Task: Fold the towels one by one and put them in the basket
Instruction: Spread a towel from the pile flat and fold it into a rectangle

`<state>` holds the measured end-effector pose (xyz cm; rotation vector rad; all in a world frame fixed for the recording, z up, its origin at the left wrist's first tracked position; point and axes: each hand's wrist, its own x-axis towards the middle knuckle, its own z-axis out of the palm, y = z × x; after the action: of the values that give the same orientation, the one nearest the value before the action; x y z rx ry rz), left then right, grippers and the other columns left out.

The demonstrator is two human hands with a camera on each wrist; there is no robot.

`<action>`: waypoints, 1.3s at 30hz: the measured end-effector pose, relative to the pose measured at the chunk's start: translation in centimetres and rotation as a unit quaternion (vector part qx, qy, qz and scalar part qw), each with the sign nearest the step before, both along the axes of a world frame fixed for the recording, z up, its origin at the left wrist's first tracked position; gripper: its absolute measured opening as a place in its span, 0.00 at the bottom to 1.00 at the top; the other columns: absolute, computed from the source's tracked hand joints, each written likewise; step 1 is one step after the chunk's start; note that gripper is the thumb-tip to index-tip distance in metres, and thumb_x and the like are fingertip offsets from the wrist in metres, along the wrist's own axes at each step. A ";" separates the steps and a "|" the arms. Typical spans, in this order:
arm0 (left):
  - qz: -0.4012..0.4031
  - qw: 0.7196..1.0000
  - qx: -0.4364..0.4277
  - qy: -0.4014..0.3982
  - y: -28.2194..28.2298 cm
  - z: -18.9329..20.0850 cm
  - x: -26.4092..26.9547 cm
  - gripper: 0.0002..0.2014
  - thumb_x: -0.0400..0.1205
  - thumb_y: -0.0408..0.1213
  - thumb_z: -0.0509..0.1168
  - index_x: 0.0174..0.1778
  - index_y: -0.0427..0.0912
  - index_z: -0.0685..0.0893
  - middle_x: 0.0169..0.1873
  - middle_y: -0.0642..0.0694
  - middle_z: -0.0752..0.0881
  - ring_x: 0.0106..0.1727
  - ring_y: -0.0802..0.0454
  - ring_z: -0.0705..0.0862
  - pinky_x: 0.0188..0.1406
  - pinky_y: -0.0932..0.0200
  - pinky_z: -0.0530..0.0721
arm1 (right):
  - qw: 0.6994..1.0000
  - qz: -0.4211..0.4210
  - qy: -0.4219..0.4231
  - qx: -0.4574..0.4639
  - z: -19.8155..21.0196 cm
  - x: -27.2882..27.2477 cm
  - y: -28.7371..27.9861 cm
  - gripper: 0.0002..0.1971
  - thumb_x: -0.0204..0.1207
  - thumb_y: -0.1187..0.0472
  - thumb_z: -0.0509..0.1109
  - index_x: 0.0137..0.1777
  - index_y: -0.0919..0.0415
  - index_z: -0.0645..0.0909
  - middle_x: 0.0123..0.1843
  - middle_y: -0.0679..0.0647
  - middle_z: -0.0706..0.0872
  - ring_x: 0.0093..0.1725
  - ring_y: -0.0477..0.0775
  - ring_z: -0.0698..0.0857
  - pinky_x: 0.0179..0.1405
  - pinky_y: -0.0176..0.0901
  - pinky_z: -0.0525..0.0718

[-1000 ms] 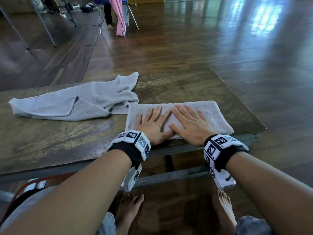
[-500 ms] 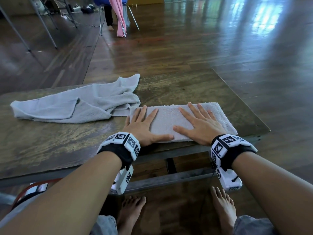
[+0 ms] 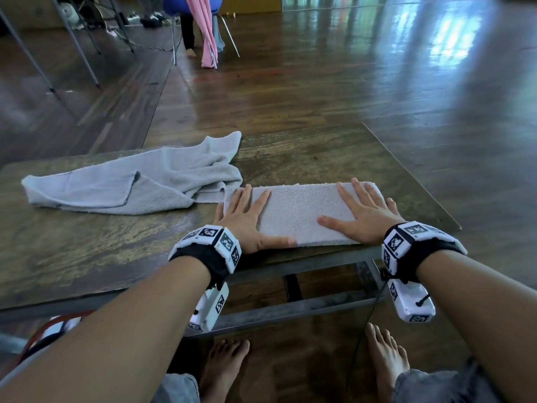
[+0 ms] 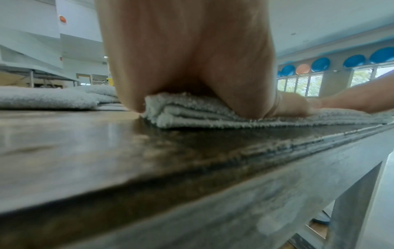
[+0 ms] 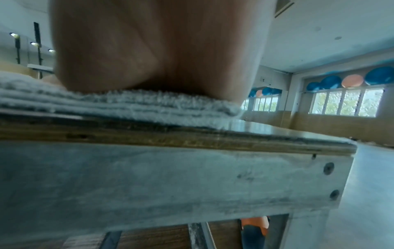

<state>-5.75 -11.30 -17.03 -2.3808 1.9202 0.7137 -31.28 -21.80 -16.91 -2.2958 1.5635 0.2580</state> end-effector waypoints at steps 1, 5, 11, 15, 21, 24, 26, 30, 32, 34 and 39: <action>-0.005 1.000 0.007 -0.001 0.1 0.1 0.1 0.69 0.45 0.91 0.54 0.79 0.71 0.29 0.82 0.58 0.26 0.82 0.57 0.24 0.81 0.40 0.29 | 1.000 -0.008 0.006 0.007 0.1 -0.3 0.0 0.62 0.51 0.06 0.40 0.86 0.33 0.31 0.88 0.41 0.26 0.88 0.51 0.29 0.84 0.67 0.35; -0.020 1.000 0.015 -0.005 0.5 0.4 0.3 0.71 0.46 0.88 0.60 0.80 0.70 0.29 0.82 0.56 0.25 0.81 0.56 0.22 0.82 0.38 0.30 | 0.998 -0.047 0.029 0.040 0.7 -1.4 -0.2 0.63 0.54 0.08 0.43 0.86 0.37 0.27 0.87 0.44 0.24 0.88 0.54 0.31 0.85 0.69 0.37; -0.041 0.997 0.047 -0.038 0.1 1.1 0.3 0.66 0.55 0.87 0.55 0.82 0.64 0.29 0.84 0.50 0.27 0.84 0.50 0.26 0.81 0.32 0.36 | 0.998 -0.056 0.029 0.014 1.6 -1.2 0.1 0.59 0.66 0.15 0.51 0.89 0.45 0.32 0.90 0.54 0.30 0.88 0.57 0.30 0.84 0.68 0.37; -0.034 0.999 -0.011 -0.038 -0.9 2.2 0.9 0.56 0.63 0.84 0.50 0.85 0.60 0.48 0.87 0.50 0.42 0.87 0.47 0.41 0.81 0.29 0.43 | 0.991 0.016 -0.024 -0.128 4.5 1.3 0.9 0.34 0.78 0.31 0.62 0.77 0.51 0.66 0.78 0.61 0.73 0.78 0.64 0.71 0.75 0.66 0.74; -0.030 0.992 -0.087 -0.083 -2.6 2.5 1.7 0.33 0.78 0.68 0.59 0.76 0.54 0.71 0.75 0.45 0.73 0.79 0.44 0.66 0.75 0.34 0.59 | 0.997 0.079 0.015 -0.020 4.4 4.7 3.2 0.31 0.82 0.39 0.64 0.80 0.53 0.69 0.71 0.62 0.81 0.69 0.63 0.80 0.61 0.53 0.77; -0.014 0.984 -0.107 -0.140 -3.2 3.0 1.0 0.23 0.77 0.64 0.62 0.53 0.47 0.82 0.55 0.44 0.81 0.66 0.42 0.75 0.67 0.39 0.64 | 0.997 0.065 0.000 -0.029 4.5 4.9 2.3 0.31 0.84 0.44 0.63 0.82 0.56 0.65 0.74 0.65 0.77 0.73 0.66 0.77 0.68 0.56 0.76; 0.006 0.986 -0.103 -0.128 -3.4 3.3 0.6 0.22 0.76 0.63 0.64 0.33 0.46 0.77 0.38 0.48 0.80 0.51 0.43 0.78 0.60 0.41 0.67 | 0.997 0.066 -0.013 -0.024 4.5 4.6 1.6 0.28 0.85 0.49 0.62 0.82 0.56 0.64 0.77 0.66 0.70 0.78 0.68 0.70 0.76 0.61 0.73; 0.043 0.995 -0.093 -0.009 -3.9 3.4 0.0 0.24 0.73 0.55 0.71 0.24 0.45 0.68 0.24 0.48 0.72 0.31 0.46 0.72 0.34 0.54 0.71 | 0.992 0.077 -0.033 -0.097 4.5 3.6 0.7 0.21 0.84 0.51 0.61 0.74 0.56 0.72 0.69 0.61 0.76 0.71 0.65 0.75 0.68 0.60 0.78; 0.054 0.996 -0.072 0.024 -4.1 3.5 -0.3 0.22 0.75 0.49 0.71 0.24 0.44 0.68 0.23 0.48 0.71 0.25 0.50 0.70 0.25 0.58 0.65 | 0.993 0.079 -0.048 -0.080 4.4 3.6 0.5 0.17 0.84 0.51 0.60 0.68 0.55 0.75 0.61 0.57 0.82 0.61 0.61 0.81 0.59 0.56 0.82; 0.067 0.994 -0.059 0.061 -4.4 3.9 -0.6 0.16 0.77 0.44 0.69 0.27 0.43 0.73 0.25 0.48 0.74 0.25 0.52 0.72 0.23 0.59 0.66 | 0.993 0.093 -0.051 -0.050 3.9 3.5 0.4 0.16 0.85 0.53 0.58 0.69 0.55 0.75 0.59 0.56 0.82 0.59 0.60 0.82 0.59 0.54 0.81; 0.103 0.926 -0.057 0.359 -4.6 5.9 -0.8 0.16 0.83 0.26 0.55 0.62 0.40 0.81 0.41 0.42 0.86 0.30 0.51 0.84 0.25 0.61 0.83 | 0.993 0.081 -0.070 -0.059 3.2 2.2 -0.8 0.22 0.83 0.63 0.58 0.78 0.53 0.71 0.70 0.58 0.77 0.71 0.62 0.77 0.69 0.54 0.77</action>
<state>-6.53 -15.95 -11.15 -2.6534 1.9468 1.7368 -29.03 -22.59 -13.72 -2.4762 1.3603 0.0447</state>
